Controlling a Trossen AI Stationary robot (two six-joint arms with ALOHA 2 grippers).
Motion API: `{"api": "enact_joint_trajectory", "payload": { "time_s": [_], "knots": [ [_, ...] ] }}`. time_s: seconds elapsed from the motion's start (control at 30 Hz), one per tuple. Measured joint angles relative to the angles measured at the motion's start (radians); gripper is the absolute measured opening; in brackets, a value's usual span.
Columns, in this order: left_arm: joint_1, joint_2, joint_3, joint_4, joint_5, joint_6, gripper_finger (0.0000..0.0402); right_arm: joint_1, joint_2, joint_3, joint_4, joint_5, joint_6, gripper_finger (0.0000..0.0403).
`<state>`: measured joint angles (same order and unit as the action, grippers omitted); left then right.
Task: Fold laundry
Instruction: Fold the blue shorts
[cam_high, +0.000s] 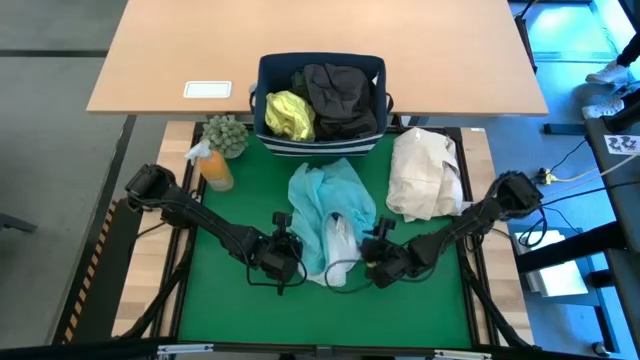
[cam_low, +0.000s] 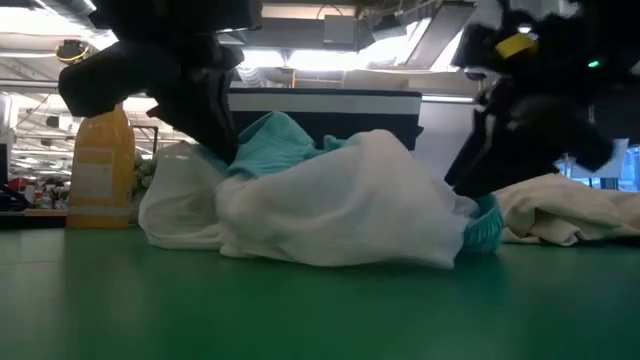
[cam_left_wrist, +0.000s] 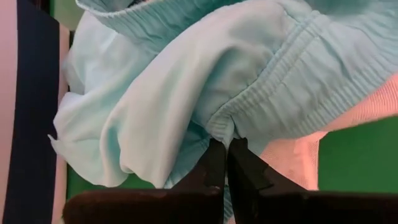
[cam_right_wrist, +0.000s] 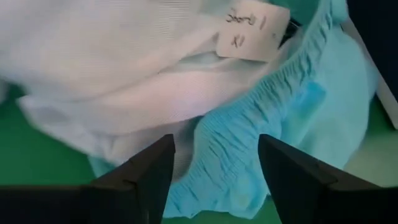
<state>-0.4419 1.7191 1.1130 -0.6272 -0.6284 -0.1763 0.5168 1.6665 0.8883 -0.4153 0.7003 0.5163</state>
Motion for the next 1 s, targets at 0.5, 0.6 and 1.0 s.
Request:
{"api": "enact_joint_trajectory", "payload": {
  "time_s": [0.5,0.6,1.0],
  "knots": [
    [-0.022,-0.119,0.0,-0.028,-0.144,-0.039,0.0,-0.033,-0.064,0.031,-0.125,-0.026,-0.023,0.0008],
    [-0.041,-0.17,0.0,-0.032,-0.205,-0.068,0.0,-0.033,-0.113,0.066,-0.163,0.011,-0.034,0.0007],
    [-0.132,-0.331,0.0,-0.039,-0.514,-0.183,0.0,-0.032,-0.317,0.168,-0.186,0.194,-0.206,0.0002]
  ]
}}
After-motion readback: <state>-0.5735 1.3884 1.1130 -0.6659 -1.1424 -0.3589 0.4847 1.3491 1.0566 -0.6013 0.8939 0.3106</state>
